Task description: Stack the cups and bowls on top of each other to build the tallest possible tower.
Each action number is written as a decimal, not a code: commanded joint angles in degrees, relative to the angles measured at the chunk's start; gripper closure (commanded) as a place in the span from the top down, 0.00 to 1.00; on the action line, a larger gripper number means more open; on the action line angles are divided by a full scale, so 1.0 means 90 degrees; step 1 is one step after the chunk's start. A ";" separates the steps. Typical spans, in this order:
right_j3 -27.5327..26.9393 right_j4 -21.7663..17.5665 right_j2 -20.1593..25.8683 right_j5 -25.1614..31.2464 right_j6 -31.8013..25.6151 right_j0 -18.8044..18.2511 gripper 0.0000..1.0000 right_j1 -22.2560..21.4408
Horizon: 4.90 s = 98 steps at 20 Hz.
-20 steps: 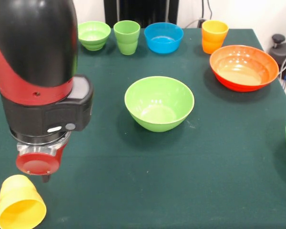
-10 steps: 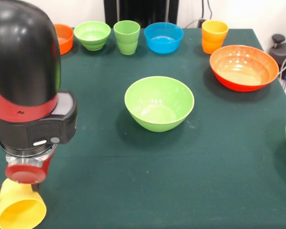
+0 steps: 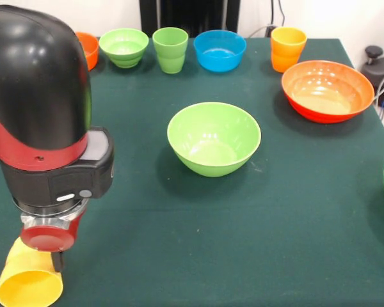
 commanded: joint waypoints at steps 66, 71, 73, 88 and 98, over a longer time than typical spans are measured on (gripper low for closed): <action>0.3650 -0.3568 0.4530 -0.1386 -0.9034 -0.0321 1.00 -0.2385; 0.3405 -0.3742 0.4641 -0.1269 -0.9366 -0.0362 1.00 -0.2325; 0.3197 -0.3761 0.4740 -0.1050 -0.9528 -0.0409 1.00 -0.2195; 0.2698 -0.4421 0.5011 -0.1063 -1.0192 -0.0529 1.00 -0.2003; 0.2539 -0.4897 0.5389 -0.0916 -1.0728 -0.0610 1.00 -0.1978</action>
